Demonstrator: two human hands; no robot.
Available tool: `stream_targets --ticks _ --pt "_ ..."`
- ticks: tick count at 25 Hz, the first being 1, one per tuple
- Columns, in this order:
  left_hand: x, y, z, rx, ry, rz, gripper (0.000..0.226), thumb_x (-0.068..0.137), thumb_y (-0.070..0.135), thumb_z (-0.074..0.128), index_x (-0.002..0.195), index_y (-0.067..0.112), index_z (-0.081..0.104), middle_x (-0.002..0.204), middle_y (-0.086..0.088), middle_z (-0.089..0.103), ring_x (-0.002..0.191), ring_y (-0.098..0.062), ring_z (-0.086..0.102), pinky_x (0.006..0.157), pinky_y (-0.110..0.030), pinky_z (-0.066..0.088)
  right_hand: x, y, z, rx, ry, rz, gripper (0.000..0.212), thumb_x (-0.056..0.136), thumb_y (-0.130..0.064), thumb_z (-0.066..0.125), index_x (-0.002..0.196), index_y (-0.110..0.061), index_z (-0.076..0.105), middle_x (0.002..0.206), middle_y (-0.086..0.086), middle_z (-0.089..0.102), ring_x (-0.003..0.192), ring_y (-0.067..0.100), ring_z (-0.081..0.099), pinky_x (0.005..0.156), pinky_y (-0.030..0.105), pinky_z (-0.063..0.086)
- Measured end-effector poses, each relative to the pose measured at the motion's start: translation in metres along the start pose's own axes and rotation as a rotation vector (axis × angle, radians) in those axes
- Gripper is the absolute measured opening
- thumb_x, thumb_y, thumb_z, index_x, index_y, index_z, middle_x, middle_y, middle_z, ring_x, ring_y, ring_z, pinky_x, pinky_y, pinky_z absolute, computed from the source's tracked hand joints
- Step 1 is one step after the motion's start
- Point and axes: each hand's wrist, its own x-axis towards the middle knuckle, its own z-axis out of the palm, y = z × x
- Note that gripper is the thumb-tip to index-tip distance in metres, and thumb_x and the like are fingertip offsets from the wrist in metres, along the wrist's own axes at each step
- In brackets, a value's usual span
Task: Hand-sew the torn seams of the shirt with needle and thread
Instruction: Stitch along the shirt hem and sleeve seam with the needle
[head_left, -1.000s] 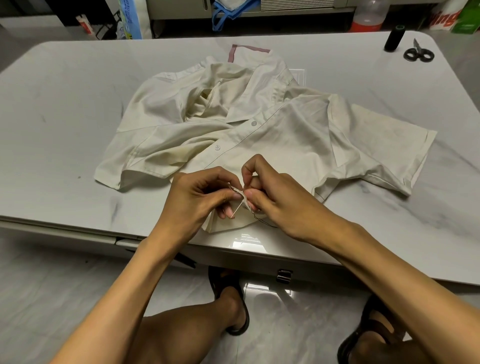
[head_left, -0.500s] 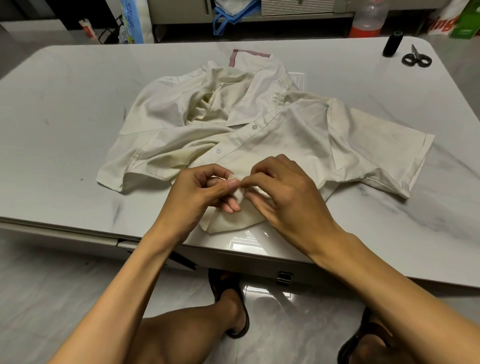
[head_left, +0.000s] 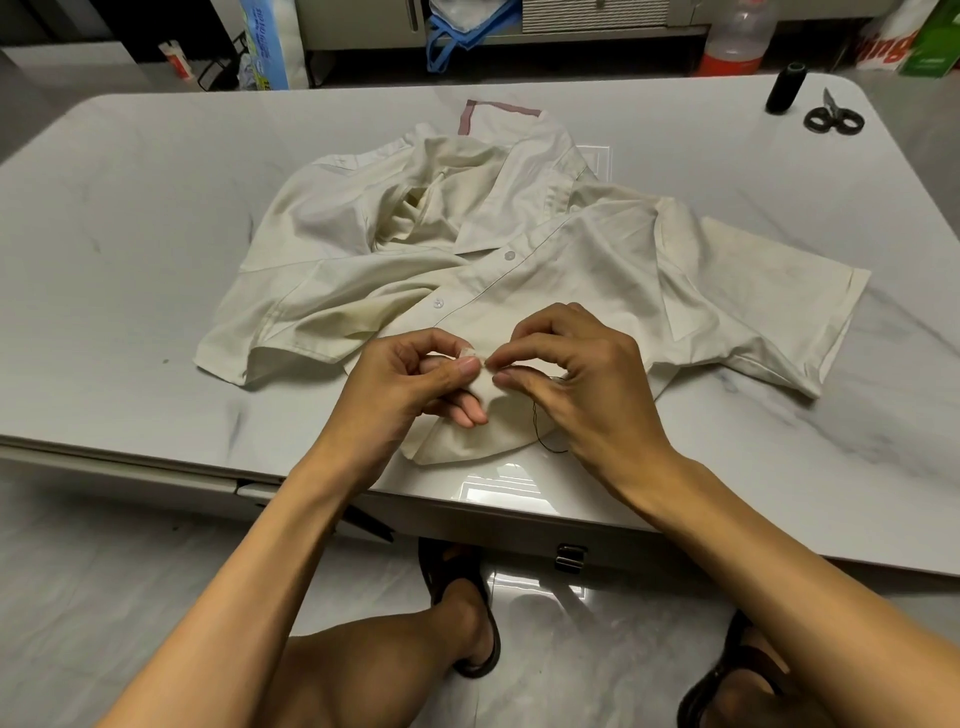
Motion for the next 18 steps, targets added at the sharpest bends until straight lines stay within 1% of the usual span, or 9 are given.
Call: stream_targets --ticks 4,6,9,12,15,18 --pt "0.0 0.0 0.001 0.001 -0.004 -0.018 0.015 0.082 0.016 0.067 0.088 0.003 0.063 0.062 -0.019 0.068 0.052 -0.023 0.065 0.055 -0.024 0.053 0.001 0.0 0.0 0.035 0.015 0.023 0.005 0.078 -0.013 0.076 0.081 -0.016 0.077 0.085 -0.006 0.068 0.087 0.011 0.059 0.08 0.025 0.045" --pt "0.001 0.0 0.002 -0.001 0.003 -0.03 0.014 0.082 0.015 0.067 0.088 0.003 0.063 0.061 -0.019 0.068 0.052 -0.023 0.065 0.055 -0.024 0.053 0.002 -0.004 -0.001 0.107 0.009 0.058 0.005 0.081 -0.01 0.073 0.081 -0.015 0.075 0.088 -0.007 0.07 0.091 0.008 0.061 0.083 0.027 0.047" --pt "0.003 -0.001 0.002 0.005 0.041 -0.04 0.006 0.089 0.009 0.065 0.086 0.004 0.063 0.06 -0.018 0.067 0.051 -0.022 0.065 0.053 -0.022 0.053 0.007 -0.013 -0.009 0.369 0.036 0.256 0.012 0.087 -0.005 0.066 0.082 -0.016 0.07 0.095 -0.004 0.073 0.096 0.005 0.066 0.088 0.026 0.05" --pt "0.004 -0.002 -0.001 0.011 0.063 -0.05 0.007 0.091 0.006 0.063 0.085 0.005 0.062 0.06 -0.018 0.068 0.051 -0.021 0.065 0.053 -0.021 0.053 0.012 -0.02 -0.015 0.58 0.096 0.353 0.015 0.094 -0.004 0.057 0.087 -0.016 0.064 0.091 0.003 0.075 0.09 0.015 0.071 0.085 0.028 0.053" --pt "0.004 -0.002 0.0 0.007 0.05 -0.064 0.007 0.093 0.005 0.062 0.086 0.005 0.062 0.061 -0.018 0.068 0.052 -0.022 0.065 0.053 -0.021 0.053 0.013 -0.023 -0.014 0.617 0.12 0.39 0.014 0.097 -0.005 0.054 0.093 -0.016 0.061 0.079 0.005 0.074 0.081 0.018 0.07 0.081 0.031 0.055" --pt "0.004 -0.001 0.003 0.001 0.042 -0.069 0.007 0.093 0.005 0.062 0.086 0.005 0.061 0.061 -0.018 0.068 0.051 -0.021 0.065 0.053 -0.021 0.053 0.014 -0.021 -0.011 0.559 0.12 0.41 0.015 0.096 -0.006 0.058 0.1 -0.016 0.068 0.074 0.0 0.07 0.076 0.011 0.067 0.079 0.023 0.052"
